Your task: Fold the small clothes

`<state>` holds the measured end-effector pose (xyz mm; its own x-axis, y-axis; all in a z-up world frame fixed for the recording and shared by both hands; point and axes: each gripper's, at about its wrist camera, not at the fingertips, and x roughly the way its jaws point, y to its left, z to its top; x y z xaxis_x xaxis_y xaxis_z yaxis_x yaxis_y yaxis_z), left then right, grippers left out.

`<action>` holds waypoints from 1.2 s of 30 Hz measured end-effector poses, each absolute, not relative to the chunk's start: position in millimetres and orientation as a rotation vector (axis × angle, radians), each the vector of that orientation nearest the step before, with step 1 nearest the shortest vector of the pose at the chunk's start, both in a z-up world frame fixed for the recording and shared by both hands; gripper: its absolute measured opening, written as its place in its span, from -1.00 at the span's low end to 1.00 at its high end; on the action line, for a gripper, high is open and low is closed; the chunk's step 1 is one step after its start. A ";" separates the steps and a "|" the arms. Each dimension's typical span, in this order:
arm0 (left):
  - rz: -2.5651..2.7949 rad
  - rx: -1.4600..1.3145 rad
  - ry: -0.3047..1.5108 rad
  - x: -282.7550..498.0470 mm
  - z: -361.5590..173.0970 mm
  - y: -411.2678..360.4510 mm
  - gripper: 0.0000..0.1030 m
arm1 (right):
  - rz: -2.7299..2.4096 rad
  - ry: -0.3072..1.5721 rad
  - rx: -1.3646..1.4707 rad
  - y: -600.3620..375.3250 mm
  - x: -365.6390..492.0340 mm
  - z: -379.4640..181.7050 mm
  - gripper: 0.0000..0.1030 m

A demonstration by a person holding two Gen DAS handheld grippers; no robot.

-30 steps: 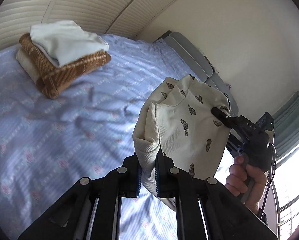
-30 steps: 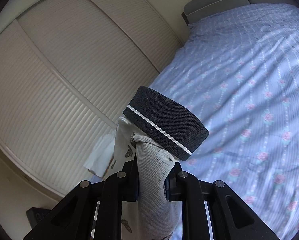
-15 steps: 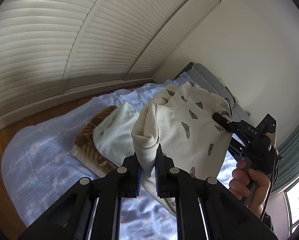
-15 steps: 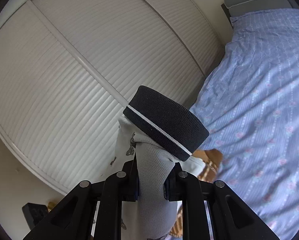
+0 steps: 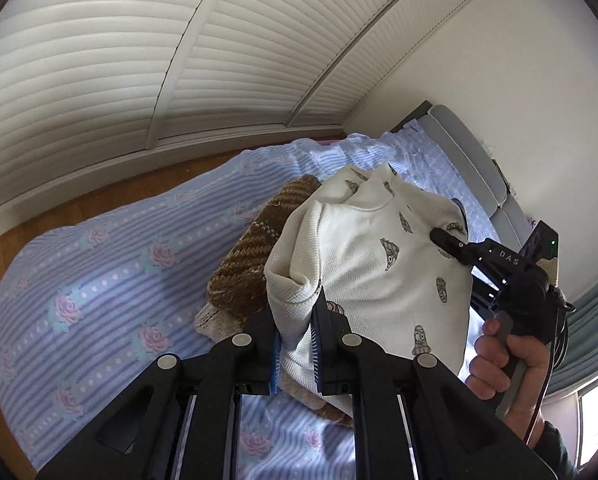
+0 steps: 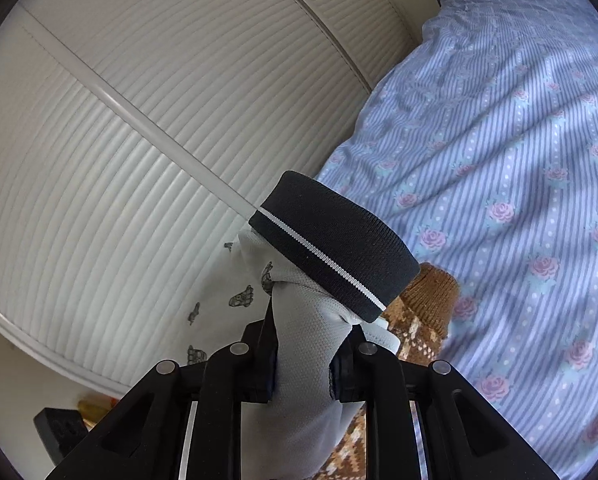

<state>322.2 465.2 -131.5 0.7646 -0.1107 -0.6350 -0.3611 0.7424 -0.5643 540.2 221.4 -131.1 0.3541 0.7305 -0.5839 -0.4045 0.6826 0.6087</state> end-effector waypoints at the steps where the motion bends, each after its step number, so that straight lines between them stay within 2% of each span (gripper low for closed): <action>1: 0.151 -0.731 0.697 323.2 -134.4 465.0 -0.71 | 0.740 0.954 0.382 220.3 539.5 -134.5 -0.52; 3: 0.145 -0.723 0.687 324.6 -135.8 465.1 -0.63 | 0.700 0.952 0.358 220.2 538.9 -137.5 -0.31; 4: 0.149 -0.714 0.684 322.3 -134.6 462.8 -0.59 | 0.684 0.944 0.336 220.7 536.7 -135.4 -0.26; 6: 0.159 -0.687 0.690 318.3 -128.1 459.0 -0.29 | 0.654 0.914 0.269 223.3 531.7 -127.2 -0.13; 8: 0.172 -0.675 0.686 310.6 -121.5 454.2 0.00 | 0.635 0.881 0.216 224.5 528.4 -115.8 -0.09; 9: 0.184 -0.668 0.677 305.2 -118.3 452.5 0.07 | 0.626 0.860 0.191 223.8 522.8 -108.3 -0.06; 12: 0.210 -0.632 0.666 287.9 -105.2 444.0 0.09 | 0.600 0.803 0.133 218.2 507.1 -87.8 0.15; 16: 0.236 -0.555 0.640 260.7 -79.0 424.5 0.17 | 0.560 0.688 0.079 194.0 463.6 -51.1 0.28; 21: 0.238 -0.451 0.561 215.9 -37.8 376.5 0.52 | 0.471 0.534 -0.019 147.7 381.3 -2.5 0.34; 22: 0.235 -0.422 0.544 206.5 -29.2 362.5 0.53 | 0.452 0.505 -0.033 135.8 361.4 7.4 0.36; 24: 0.207 -0.363 0.517 187.6 -13.2 333.3 0.57 | 0.426 0.473 -0.048 108.3 325.2 23.1 0.57; 26: 0.178 -0.318 0.495 169.0 2.4 300.0 0.58 | 0.397 0.439 -0.031 74.0 289.0 36.1 0.61; 29: 0.142 -0.264 0.448 144.1 25.1 250.7 0.79 | 0.316 0.400 -0.034 22.3 235.0 49.3 0.65; 32: 0.101 -0.219 0.435 129.1 40.6 204.4 0.80 | 0.245 0.377 -0.041 -29.9 186.8 58.0 0.65; 36: 0.039 -0.150 0.436 107.4 51.4 144.3 0.82 | 0.111 0.340 -0.046 -94.4 124.6 64.1 0.84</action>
<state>107.4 144.3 51.4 0.9058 0.0053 -0.4237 -0.0695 0.9882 -0.1363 124.6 -94.4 64.1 0.9366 0.1007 -0.3356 -0.1163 0.9928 -0.0268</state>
